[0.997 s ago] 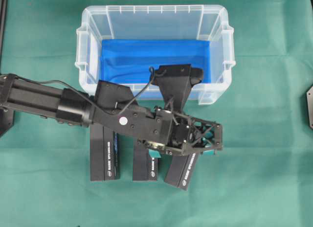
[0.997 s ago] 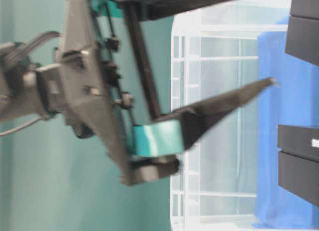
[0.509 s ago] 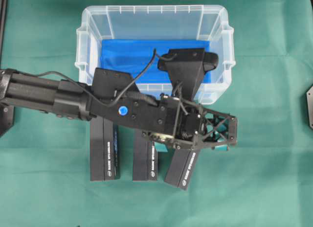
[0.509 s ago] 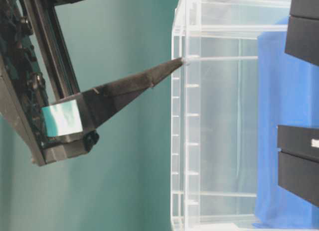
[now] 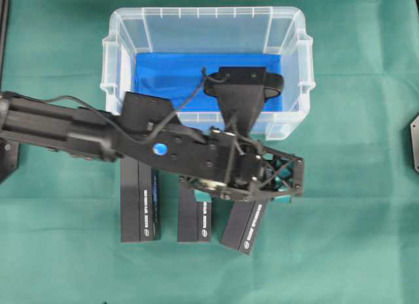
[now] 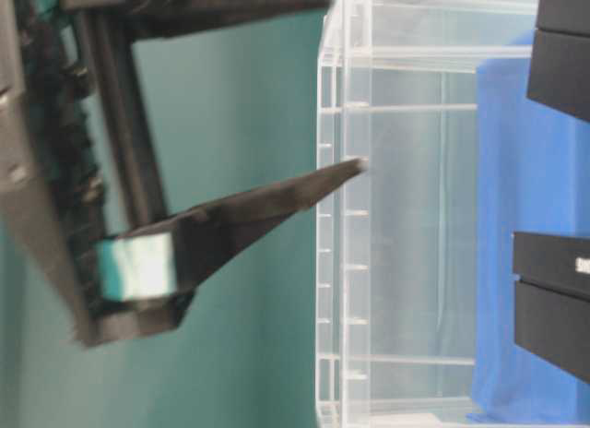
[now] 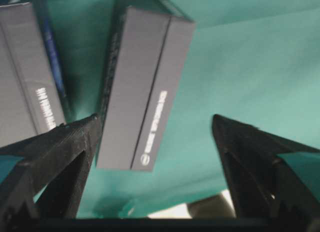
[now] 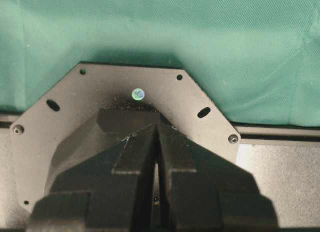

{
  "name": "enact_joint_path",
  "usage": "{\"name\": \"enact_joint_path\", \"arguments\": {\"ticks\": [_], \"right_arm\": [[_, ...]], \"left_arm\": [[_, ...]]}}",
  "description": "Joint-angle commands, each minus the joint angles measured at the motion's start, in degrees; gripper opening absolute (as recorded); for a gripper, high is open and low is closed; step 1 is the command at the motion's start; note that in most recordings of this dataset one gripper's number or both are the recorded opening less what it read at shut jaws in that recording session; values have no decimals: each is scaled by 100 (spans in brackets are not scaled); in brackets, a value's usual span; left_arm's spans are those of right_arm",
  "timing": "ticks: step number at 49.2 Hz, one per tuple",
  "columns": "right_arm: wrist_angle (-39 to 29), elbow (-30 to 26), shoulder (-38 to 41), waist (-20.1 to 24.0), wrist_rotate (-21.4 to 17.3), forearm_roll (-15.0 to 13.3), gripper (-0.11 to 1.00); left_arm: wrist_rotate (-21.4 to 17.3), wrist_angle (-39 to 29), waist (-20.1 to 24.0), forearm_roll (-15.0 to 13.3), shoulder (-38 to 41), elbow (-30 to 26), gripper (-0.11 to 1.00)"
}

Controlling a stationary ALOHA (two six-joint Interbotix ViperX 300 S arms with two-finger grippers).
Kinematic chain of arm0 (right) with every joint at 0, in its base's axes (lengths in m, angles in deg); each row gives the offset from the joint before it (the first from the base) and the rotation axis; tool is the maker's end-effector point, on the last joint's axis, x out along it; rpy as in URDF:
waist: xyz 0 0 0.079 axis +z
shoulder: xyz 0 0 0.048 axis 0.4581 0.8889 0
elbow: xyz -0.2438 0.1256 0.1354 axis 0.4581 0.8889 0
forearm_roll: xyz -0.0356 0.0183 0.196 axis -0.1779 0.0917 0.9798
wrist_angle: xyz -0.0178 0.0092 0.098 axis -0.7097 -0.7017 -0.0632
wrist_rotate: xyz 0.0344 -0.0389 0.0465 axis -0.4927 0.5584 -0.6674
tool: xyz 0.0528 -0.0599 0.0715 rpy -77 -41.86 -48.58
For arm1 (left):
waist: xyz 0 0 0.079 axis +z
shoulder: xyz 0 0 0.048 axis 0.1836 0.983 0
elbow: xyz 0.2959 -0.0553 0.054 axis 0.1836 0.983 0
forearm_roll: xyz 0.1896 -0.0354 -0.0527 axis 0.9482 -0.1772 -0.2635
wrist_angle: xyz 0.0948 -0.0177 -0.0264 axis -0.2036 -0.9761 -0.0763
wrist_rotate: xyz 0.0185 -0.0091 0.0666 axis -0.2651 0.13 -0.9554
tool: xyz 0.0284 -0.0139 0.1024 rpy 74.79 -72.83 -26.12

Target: Take the box out of the case with the left arm.

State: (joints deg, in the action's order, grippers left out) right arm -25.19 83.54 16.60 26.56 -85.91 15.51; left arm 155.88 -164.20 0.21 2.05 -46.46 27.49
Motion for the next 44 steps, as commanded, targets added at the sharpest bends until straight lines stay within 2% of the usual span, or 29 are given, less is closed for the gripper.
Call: {"name": "enact_joint_path", "arguments": {"ticks": [1, 10, 22, 36, 44], "right_arm": [[-9, -149, 26, 0, -18, 9, 1], [-9, -149, 26, 0, -18, 9, 1], [-9, -149, 26, 0, -18, 9, 1], [-9, -149, 26, 0, -18, 9, 1], [-9, -149, 35, 0, -18, 9, 1]], "left_arm": [[9, -9, -70, -9, -466, 97, 90], [79, -246, -193, 0, -1055, 738, 90], [272, -378, -360, 9, -2039, 1881, 90], [976, -343, -782, 9, -3270, 3331, 90], [1301, -325, -1046, 9, -3762, 3894, 90]]}}
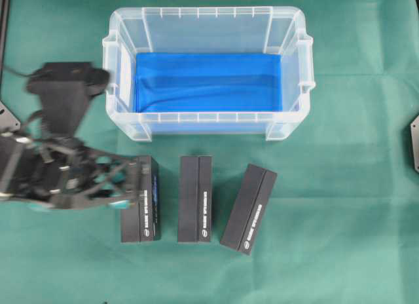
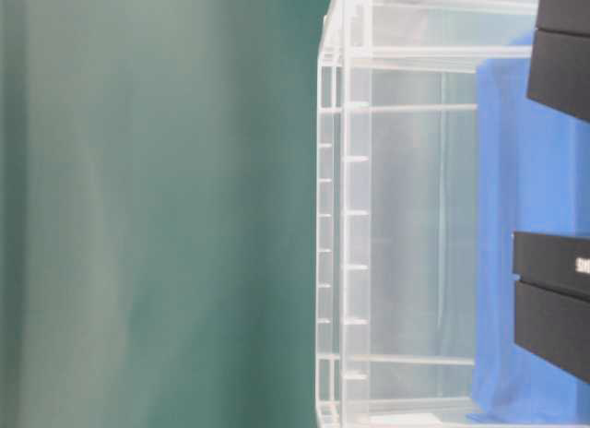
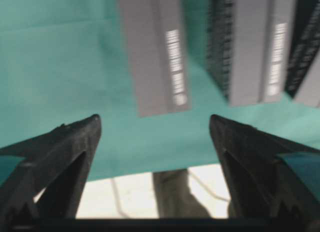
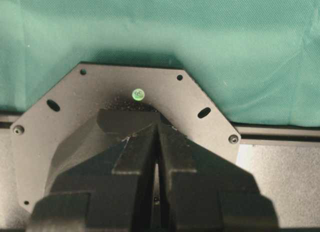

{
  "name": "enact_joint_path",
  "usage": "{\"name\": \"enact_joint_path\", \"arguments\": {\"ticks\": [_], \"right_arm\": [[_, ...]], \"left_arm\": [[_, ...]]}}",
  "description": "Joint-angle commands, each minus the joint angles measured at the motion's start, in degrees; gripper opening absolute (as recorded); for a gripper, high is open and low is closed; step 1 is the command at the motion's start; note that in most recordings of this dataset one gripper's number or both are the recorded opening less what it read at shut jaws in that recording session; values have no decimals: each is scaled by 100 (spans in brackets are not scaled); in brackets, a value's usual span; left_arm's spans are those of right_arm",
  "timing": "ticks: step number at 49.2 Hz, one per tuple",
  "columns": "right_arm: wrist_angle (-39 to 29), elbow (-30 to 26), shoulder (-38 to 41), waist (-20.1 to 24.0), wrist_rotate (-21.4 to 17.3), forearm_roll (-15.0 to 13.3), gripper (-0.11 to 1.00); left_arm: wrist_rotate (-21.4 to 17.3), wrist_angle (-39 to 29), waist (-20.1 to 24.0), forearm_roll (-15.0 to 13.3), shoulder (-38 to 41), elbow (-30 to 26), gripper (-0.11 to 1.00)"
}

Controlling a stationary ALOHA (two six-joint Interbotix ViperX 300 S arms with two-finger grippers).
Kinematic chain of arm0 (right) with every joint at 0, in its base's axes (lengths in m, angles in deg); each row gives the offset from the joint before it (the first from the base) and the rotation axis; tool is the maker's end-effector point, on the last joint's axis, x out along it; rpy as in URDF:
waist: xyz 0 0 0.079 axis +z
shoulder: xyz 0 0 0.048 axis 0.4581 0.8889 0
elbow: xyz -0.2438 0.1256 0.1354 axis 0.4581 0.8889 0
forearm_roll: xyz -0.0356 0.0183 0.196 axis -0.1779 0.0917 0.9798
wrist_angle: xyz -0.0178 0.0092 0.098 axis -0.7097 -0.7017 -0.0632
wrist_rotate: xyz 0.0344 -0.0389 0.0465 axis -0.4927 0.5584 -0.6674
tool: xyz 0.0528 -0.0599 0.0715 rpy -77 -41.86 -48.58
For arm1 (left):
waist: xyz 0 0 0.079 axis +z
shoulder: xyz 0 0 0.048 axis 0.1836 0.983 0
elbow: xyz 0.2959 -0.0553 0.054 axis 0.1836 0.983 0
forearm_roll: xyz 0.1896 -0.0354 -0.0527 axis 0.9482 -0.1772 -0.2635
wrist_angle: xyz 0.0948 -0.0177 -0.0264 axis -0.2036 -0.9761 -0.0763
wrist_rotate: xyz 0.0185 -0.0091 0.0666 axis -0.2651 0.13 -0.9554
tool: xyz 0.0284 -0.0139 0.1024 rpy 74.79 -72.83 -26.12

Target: Take the box out of the case with the left arm.

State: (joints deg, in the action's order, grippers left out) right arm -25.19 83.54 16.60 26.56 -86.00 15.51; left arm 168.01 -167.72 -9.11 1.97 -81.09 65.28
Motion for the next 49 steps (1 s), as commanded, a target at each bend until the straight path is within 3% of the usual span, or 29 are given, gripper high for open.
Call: {"name": "enact_joint_path", "arguments": {"ticks": [1, 24, 36, 49], "right_arm": [[-9, -149, 35, 0, -9, 9, 1], [-9, -149, 26, 0, -9, 9, 1], [-9, -149, 26, 0, -9, 9, 1], [-9, -149, 26, 0, -9, 9, 1]], "left_arm": [[105, 26, -141, 18, -343, 167, 90], [299, 18, -378, 44, -870, 756, 90], [281, -18, -237, 53, -1178, 1037, 90], [62, -26, 255, 53, -1767, 1485, 89]]}}
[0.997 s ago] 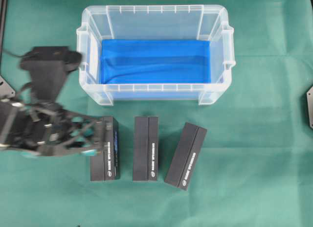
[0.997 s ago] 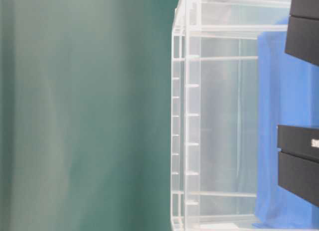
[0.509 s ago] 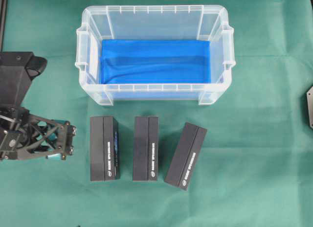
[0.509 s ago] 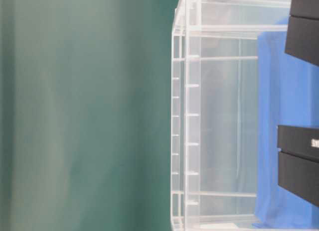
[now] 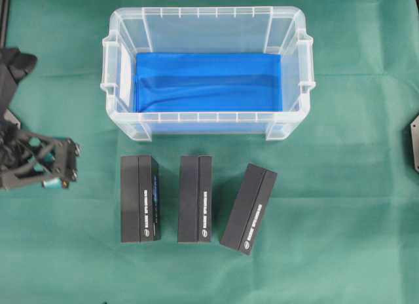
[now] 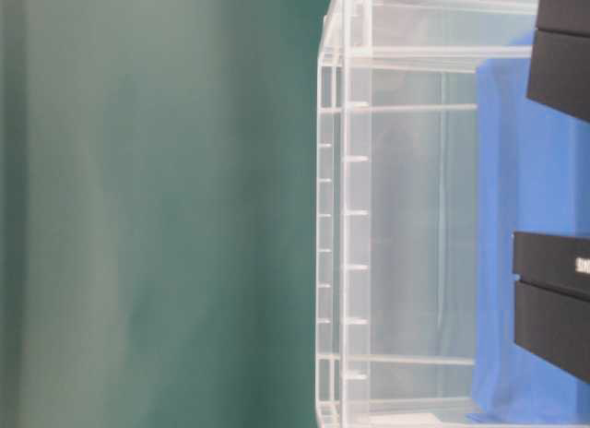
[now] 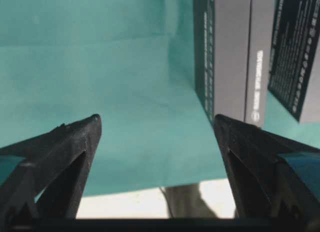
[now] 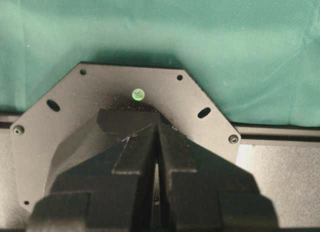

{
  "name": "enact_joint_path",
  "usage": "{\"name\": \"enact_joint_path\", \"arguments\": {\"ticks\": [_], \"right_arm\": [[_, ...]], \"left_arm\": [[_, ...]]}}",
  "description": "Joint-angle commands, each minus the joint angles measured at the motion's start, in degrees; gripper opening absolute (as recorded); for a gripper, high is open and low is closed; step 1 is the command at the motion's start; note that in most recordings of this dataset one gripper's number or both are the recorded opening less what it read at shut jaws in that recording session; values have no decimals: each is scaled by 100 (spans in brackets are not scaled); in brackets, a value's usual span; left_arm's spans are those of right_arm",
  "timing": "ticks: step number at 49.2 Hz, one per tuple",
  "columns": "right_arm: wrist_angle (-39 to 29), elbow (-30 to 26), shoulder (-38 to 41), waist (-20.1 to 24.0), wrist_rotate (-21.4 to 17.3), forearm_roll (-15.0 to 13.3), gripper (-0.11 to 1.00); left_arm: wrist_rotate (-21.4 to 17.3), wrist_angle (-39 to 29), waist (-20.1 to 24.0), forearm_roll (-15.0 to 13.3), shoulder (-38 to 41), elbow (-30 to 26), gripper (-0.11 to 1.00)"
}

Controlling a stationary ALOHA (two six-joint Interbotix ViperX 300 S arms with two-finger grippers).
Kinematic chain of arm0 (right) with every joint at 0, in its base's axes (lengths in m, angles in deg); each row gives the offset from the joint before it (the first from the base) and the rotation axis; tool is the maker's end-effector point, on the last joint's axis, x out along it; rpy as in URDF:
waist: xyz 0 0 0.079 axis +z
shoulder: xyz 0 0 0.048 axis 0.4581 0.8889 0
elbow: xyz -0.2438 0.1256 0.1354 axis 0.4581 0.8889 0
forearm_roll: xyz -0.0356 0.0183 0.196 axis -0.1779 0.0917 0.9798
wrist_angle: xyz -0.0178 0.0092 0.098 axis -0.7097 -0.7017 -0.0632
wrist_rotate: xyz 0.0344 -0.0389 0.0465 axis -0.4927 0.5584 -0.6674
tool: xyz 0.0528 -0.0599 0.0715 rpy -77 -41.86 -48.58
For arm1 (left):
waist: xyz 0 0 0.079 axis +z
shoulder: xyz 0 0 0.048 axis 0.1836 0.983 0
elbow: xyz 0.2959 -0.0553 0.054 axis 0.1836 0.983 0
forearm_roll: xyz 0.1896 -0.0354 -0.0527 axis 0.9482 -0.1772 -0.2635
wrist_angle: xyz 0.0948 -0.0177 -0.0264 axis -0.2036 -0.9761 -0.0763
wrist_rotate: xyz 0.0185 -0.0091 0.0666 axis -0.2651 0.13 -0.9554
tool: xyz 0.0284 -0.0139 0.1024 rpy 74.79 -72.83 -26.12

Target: Take the box out of the case with the left arm.

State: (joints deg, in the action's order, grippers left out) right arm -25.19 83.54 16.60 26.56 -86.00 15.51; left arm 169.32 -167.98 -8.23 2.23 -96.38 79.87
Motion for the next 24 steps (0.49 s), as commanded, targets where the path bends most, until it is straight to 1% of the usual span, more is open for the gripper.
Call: {"name": "enact_joint_path", "arguments": {"ticks": [1, 10, 19, 24], "right_arm": [[-9, -149, 26, 0, -9, 9, 1], [-9, -149, 26, 0, -9, 9, 1], [-9, -149, 26, 0, -9, 9, 1], [-9, -149, 26, 0, -9, 9, 1]], "left_arm": [[-105, 0, 220, 26, -281, 62, 89], [-606, -53, 756, -9, -642, 264, 89], [-1143, -202, 1248, -44, -721, 290, 86], [-1336, -202, 1424, -97, -703, 272, 85]]}}
